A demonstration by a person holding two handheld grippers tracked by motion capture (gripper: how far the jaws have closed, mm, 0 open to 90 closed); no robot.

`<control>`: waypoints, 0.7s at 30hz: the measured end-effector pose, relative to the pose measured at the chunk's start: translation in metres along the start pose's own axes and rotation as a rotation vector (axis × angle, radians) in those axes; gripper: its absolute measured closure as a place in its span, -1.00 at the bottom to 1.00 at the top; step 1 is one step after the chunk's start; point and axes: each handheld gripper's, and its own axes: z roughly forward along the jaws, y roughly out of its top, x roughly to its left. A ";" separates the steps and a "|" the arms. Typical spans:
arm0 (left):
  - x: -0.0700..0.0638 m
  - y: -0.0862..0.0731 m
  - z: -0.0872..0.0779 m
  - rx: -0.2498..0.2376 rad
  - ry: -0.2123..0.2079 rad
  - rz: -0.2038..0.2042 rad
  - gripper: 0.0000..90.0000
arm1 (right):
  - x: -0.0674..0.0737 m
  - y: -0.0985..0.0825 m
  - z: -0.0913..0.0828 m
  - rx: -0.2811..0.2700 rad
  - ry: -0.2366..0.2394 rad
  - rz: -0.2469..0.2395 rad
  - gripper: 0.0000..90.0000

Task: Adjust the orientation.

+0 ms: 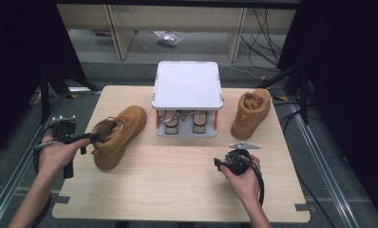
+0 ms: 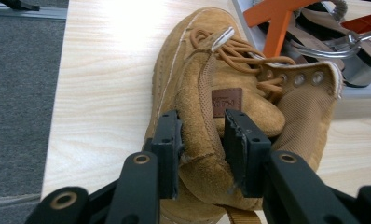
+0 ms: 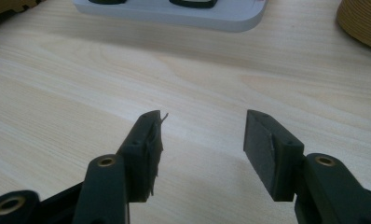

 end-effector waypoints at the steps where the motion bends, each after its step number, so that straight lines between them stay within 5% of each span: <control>1: -0.001 -0.001 -0.001 -0.003 -0.006 0.002 0.46 | 0.001 0.000 -0.001 0.005 -0.006 0.002 0.06; 11: 0.001 -0.002 -0.004 -0.004 -0.011 -0.010 0.44 | -0.002 0.000 0.002 -0.010 0.002 -0.024 0.05; 15: 0.003 -0.001 -0.003 -0.005 -0.031 -0.045 0.44 | -0.001 -0.001 0.003 -0.001 0.006 -0.015 0.05; 21: -0.003 0.000 -0.007 0.007 -0.061 -0.034 0.49 | -0.001 -0.001 0.003 0.000 0.005 -0.018 0.05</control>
